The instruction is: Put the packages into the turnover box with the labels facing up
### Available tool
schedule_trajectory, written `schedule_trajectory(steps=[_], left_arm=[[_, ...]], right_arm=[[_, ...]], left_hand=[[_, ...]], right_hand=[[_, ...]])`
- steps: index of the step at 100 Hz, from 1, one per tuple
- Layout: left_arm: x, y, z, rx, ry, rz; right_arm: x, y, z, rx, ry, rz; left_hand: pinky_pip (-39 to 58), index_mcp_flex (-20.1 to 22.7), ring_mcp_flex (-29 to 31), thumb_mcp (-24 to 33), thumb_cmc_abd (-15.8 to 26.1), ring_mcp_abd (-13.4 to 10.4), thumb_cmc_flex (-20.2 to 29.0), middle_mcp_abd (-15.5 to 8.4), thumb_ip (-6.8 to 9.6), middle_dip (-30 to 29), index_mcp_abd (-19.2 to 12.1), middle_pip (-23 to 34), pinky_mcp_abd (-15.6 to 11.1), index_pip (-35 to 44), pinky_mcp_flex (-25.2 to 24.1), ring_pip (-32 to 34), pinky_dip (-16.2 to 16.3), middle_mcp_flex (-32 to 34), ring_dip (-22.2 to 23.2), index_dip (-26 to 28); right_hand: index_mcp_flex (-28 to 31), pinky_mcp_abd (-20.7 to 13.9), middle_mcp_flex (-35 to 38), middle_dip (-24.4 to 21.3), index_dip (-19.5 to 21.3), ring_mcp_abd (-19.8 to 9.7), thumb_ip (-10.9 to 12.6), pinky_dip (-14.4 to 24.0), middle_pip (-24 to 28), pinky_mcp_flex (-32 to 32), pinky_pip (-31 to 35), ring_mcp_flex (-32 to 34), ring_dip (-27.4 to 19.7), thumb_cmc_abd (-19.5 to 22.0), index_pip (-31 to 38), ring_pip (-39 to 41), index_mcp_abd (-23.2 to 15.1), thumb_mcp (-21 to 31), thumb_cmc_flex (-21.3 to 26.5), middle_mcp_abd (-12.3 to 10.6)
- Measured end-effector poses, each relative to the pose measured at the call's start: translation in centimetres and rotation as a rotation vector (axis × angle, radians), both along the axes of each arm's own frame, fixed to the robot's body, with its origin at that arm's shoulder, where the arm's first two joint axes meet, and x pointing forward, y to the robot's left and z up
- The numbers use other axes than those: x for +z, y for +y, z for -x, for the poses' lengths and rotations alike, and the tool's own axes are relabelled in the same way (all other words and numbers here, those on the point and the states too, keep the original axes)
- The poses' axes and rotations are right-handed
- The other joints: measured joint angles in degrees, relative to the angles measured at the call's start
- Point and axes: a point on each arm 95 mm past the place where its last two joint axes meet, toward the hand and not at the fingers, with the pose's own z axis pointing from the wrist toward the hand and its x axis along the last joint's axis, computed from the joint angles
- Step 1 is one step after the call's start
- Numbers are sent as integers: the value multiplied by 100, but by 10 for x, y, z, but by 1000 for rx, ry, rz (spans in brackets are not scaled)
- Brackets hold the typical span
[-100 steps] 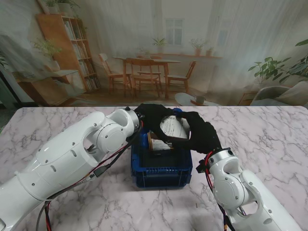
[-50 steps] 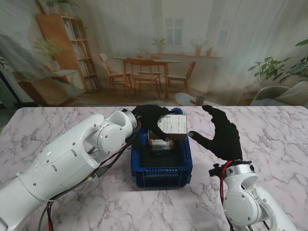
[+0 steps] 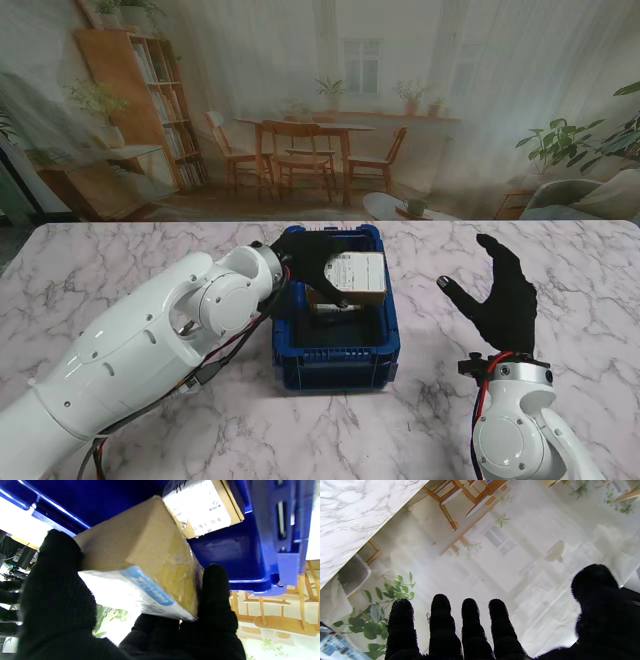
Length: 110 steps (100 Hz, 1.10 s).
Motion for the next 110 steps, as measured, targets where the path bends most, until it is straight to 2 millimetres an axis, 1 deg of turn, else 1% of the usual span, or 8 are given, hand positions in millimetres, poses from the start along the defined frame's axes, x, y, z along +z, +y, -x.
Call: schedule_trajectory(steps=[6, 12, 28, 63, 68, 93, 104, 110], left_arm=[[-3, 1, 3, -5, 4, -9], [-7, 3, 5, -4, 12, -11], [-14, 9, 9, 7, 34, -15], [-26, 17, 23, 0, 49, -9], [-27, 16, 25, -5, 50, -8], [-25, 14, 32, -24, 38, -2], [-25, 13, 34, -32, 34, -5], [-25, 13, 35, -36, 32, -8]], right_arm=[[-7, -4, -1, -29, 0, -9], [-13, -7, -2, -48, 13, -32], [-17, -9, -5, -62, 34, -62], [-18, -9, -6, -77, 47, -47], [-18, -9, -6, -77, 49, -45], [-18, -9, -6, -83, 51, -45], [-18, -10, -6, -87, 53, -43], [-18, -10, -6, -88, 55, -41]], left_hand=[[0, 0, 0, 2, 58, 18, 0, 1, 0, -347, 18, 57, 27, -16, 0, 0, -2, 0, 0, -64], [0, 0, 0, 2, 71, 39, 0, 7, 0, -479, 47, 86, 50, -18, -2, 1, -3, 0, 0, -72], [1, 0, 1, 2, 83, 52, 0, 18, -1, -517, 62, 115, 60, -31, -4, 9, -4, 0, 0, -74], [5, 0, 1, 2, 123, 66, 0, 26, -2, -567, 78, 119, 81, -74, -28, 11, -4, 0, 0, -74], [5, 0, 1, 2, 131, 69, 0, 28, -46, -569, 82, 119, 85, -85, -31, 12, -4, 0, 0, -74], [6, 0, 1, 4, 182, 75, 0, 45, -49, -578, 105, 119, 88, -159, -55, 12, -11, -1, 0, -77], [6, 0, -1, 4, 224, 106, 5, 89, -55, -632, 134, 119, 130, -209, -85, 12, -13, -9, 0, -241], [6, 0, -10, 3, 224, 130, 47, 106, -104, -640, 153, 119, 139, -213, -99, 12, -13, -14, -5, -310]], right_hand=[[0, -57, 0, -56, -54, -4, 0, -69, -121, -2, -226, 0, -60, 0, -57, -73, -6, 0, 0, -28], [0, -57, 0, -65, -67, -7, 0, -75, -186, -12, -349, -69, -62, -1, -57, -147, -63, 0, 0, -29], [0, -57, 0, -68, -72, -8, 0, -76, -199, -3, -646, -67, -63, -1, -58, -290, -63, 10, -1, -30], [0, -58, -7, -68, -134, -12, 0, 23, -200, 6, -831, -67, -63, -1, -58, -290, -64, 24, -1, -29], [0, -58, -10, -68, -138, -12, 0, 32, -205, 6, -850, -67, -63, -1, -58, -290, -64, 25, -1, -27], [-7, -60, -154, -72, -149, -12, 0, 107, -267, 7, -1017, -67, -63, -1, -58, -293, -64, 52, -1, -23], [-7, -61, -157, -126, -211, -12, 0, 129, -317, 7, -1086, -71, -64, -1, -58, -296, -64, 88, -1, -16], [-7, -61, -157, -128, -212, -13, 0, 138, -321, 7, -1098, -139, -106, -1, -58, -434, -64, 96, 6, -15]])
